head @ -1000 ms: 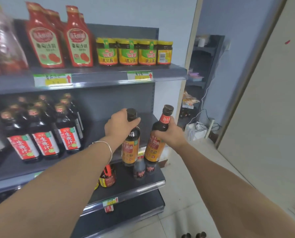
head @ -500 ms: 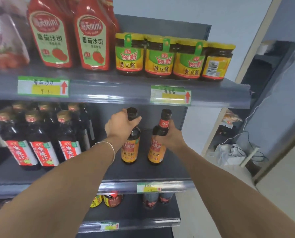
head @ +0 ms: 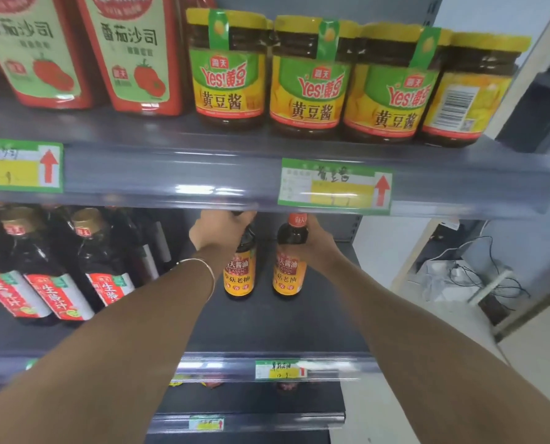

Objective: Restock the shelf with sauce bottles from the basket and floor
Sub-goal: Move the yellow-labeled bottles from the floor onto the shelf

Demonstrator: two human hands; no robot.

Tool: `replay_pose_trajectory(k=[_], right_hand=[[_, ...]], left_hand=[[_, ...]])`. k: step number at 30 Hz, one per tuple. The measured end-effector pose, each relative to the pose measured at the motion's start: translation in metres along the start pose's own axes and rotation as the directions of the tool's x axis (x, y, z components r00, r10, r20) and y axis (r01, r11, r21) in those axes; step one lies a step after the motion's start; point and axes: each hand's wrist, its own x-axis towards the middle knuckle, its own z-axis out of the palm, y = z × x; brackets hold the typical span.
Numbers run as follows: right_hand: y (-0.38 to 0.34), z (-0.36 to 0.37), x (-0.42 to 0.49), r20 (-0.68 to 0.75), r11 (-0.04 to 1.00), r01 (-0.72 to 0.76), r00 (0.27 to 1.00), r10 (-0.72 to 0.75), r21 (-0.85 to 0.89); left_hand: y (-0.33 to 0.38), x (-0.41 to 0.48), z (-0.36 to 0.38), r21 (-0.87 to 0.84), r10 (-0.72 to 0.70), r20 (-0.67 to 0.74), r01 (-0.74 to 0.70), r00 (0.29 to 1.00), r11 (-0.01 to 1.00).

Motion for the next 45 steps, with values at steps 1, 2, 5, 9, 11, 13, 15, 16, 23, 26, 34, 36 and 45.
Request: replay_pose_trajectory(k=[1, 2, 5, 9, 11, 13, 15, 16, 23, 26, 34, 36, 45], right_hand=[[0.0, 0.001, 0.0, -0.002, 1.0, 0.0, 1.0, 0.001, 0.021], [0.002, 0.002, -0.001, -0.014, 0.999, 0.006, 1.0, -0.006, 0.049], [0.009, 0.015, -0.009, -0.082, 0.989, 0.004, 0.997, 0.008, 0.15], [0.039, 0.049, -0.013, -0.206, 0.969, -0.063, 0.972, 0.114, 0.24], [0.044, 0.061, -0.017, -0.237, 0.959, -0.132, 0.952, 0.193, 0.25], [0.045, 0.07, -0.017, -0.254, 0.956, -0.179, 0.938, 0.237, 0.232], [0.048, 0.074, -0.013, -0.28, 0.963, -0.199, 0.928, 0.244, 0.182], [0.049, 0.074, -0.011, -0.277, 0.968, -0.19, 0.933, 0.23, 0.165], [0.067, 0.062, 0.001, -0.181, 0.972, -0.06, 0.978, 0.103, 0.228], [0.076, 0.074, 0.004, -0.246, 0.974, -0.029, 0.965, 0.085, 0.225], [0.077, 0.091, 0.027, -0.268, 0.987, -0.02, 0.961, 0.063, 0.162], [0.072, 0.096, 0.037, -0.252, 0.987, -0.007, 0.966, 0.049, 0.162], [0.063, 0.112, 0.061, -0.303, 0.994, -0.016, 0.952, 0.048, 0.107]], left_hand=[[0.0, 0.001, 0.0, -0.007, -0.012, 0.016, 0.012, 1.0, 1.0], [-0.002, 0.002, 0.001, -0.031, -0.015, 0.039, 0.016, 0.999, 0.999], [-0.017, 0.003, 0.007, -0.282, 0.091, 0.142, -0.047, 0.986, 0.958], [-0.05, -0.01, 0.026, -0.49, 0.147, 0.257, -0.002, 0.955, 0.872], [-0.062, -0.014, 0.036, -0.518, 0.134, 0.271, 0.028, 0.953, 0.855], [-0.069, -0.014, 0.043, -0.539, 0.117, 0.267, 0.048, 0.957, 0.841], [-0.072, -0.011, 0.048, -0.518, 0.089, 0.244, 0.052, 0.966, 0.854], [-0.072, -0.01, 0.051, -0.496, 0.081, 0.217, 0.039, 0.973, 0.867], [-0.064, 0.001, 0.075, -0.476, 0.043, -0.001, -0.038, 0.999, 0.879], [-0.076, 0.002, 0.084, -0.558, 0.108, 0.054, -0.06, 0.993, 0.828], [-0.103, 0.007, 0.107, -0.452, 0.047, 0.152, 0.027, 0.987, 0.892], [-0.104, 0.015, 0.108, -0.445, 0.047, 0.146, 0.024, 0.988, 0.895], [-0.11, 0.044, 0.094, -0.406, 0.07, 0.225, 0.028, 0.972, 0.914]])
